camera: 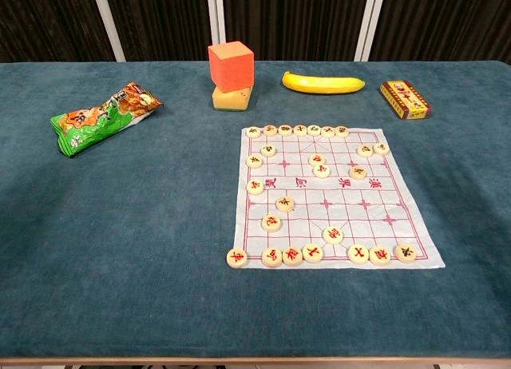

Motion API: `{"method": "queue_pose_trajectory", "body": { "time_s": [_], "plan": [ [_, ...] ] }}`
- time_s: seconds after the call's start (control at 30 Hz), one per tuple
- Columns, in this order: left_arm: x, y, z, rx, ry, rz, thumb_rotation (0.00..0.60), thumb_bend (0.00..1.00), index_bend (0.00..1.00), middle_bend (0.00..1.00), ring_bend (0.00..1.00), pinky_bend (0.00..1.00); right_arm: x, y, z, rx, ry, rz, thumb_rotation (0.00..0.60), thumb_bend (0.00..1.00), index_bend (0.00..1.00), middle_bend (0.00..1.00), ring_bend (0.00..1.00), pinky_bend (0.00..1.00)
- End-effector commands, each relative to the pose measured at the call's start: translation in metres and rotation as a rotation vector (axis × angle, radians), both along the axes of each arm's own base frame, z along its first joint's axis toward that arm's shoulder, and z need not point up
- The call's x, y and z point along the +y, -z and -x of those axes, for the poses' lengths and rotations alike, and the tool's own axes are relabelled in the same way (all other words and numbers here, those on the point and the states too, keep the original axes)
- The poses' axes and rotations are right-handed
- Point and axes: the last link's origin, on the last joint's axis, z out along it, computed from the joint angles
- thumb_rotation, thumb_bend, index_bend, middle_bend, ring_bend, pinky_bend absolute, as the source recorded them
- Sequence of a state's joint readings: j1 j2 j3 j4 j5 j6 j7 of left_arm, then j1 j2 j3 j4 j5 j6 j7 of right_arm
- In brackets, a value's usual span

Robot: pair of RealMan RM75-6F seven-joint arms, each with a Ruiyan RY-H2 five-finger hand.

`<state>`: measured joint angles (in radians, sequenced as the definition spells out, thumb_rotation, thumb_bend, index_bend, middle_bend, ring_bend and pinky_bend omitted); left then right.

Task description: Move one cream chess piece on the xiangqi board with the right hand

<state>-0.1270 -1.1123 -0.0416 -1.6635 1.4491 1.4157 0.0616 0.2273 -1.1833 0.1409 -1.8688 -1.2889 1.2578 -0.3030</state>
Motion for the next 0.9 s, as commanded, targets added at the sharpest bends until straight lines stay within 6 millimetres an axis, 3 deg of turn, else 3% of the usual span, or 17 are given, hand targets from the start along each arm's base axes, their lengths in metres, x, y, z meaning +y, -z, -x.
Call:
{"method": "queue_pose_trajectory", "body": {
  "time_s": [0.03, 0.3, 0.53, 0.9],
  "plan": [
    [0.0, 0.0, 0.0, 0.0, 0.0, 0.0, 0.6, 0.0, 0.0, 0.0, 0.0, 0.0, -0.019, 0.011, -0.023, -0.028, -0.018, -0.031, 0.6, 0.32, 0.03, 0.0, 0.0, 0.0],
    [0.002, 0.001, 0.001, -0.004, -0.011, -0.005, 0.6, 0.0, 0.0, 0.0, 0.0, 0.0, -0.053, 0.049, -0.061, -0.054, -0.03, -0.108, 0.6, 0.32, 0.12, 0.01, 0.0, 0.0],
    [0.003, 0.002, 0.001, -0.006, -0.016, 0.001, 0.6, 0.0, 0.0, 0.0, 0.0, 0.0, -0.073, 0.07, -0.081, -0.07, -0.022, -0.142, 0.6, 0.32, 0.2, 0.02, 0.01, 0.0],
    [0.005, 0.002, 0.002, -0.01, -0.025, 0.008, 0.6, 0.0, 0.0, 0.0, 0.0, 0.0, -0.074, 0.116, -0.11, -0.101, -0.006, -0.238, 0.6, 0.32, 0.31, 0.02, 0.01, 0.0]
  ]
}}
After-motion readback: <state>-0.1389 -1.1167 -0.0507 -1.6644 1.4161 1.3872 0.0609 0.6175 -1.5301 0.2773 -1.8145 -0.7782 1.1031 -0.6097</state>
